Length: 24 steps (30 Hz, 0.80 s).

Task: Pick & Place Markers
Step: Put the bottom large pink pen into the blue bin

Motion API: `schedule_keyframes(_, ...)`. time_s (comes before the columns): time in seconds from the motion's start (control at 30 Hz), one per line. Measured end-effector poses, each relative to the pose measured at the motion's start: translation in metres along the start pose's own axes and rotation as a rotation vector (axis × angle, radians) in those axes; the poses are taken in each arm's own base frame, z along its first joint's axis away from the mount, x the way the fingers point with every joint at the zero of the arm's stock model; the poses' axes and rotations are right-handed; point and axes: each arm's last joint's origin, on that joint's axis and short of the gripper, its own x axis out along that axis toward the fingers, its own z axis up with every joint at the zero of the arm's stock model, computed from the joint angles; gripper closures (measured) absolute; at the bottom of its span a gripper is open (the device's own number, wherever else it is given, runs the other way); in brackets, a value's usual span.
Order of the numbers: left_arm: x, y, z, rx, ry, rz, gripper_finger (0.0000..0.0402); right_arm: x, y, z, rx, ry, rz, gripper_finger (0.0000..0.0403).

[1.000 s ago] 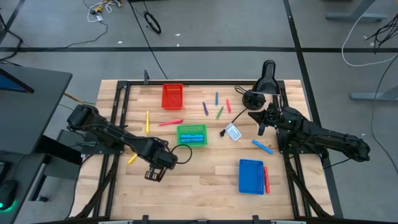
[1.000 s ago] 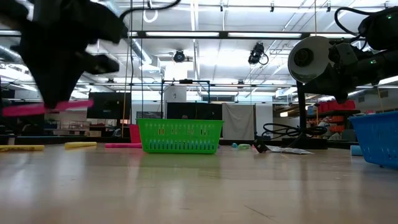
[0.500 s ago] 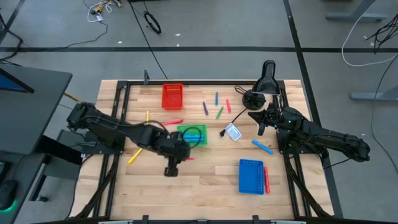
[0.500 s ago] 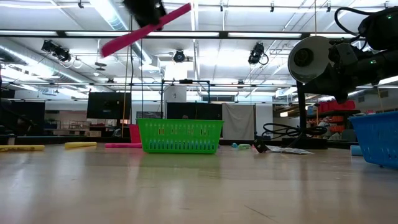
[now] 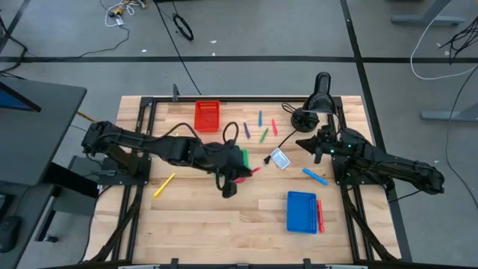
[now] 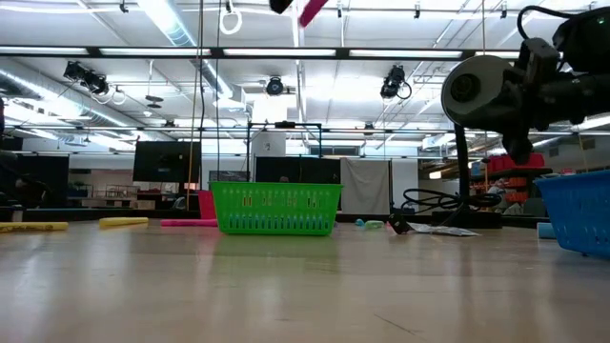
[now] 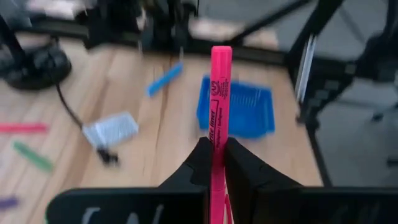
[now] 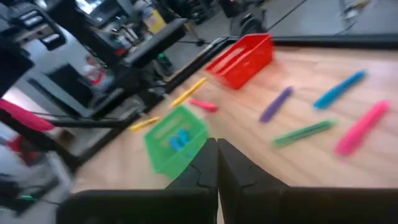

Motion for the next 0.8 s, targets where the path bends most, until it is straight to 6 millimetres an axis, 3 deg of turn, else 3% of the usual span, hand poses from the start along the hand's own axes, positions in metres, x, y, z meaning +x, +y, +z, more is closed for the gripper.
schedule_keyframes(0.17,0.000,0.005,0.013,-0.024,-0.127,0.004,0.0378,0.000,0.001,0.000,0.113,0.011,0.030,0.0403)
schedule_keyframes(0.6,0.000,0.008,0.019,-0.036,-0.178,0.029,0.0378,0.000,0.005,-0.001,0.093,0.069,0.127,0.0403)
schedule_keyframes(0.8,0.000,0.008,0.019,-0.055,-0.178,0.028,0.0378,-0.002,0.014,0.004,0.075,0.104,0.325,0.0403)
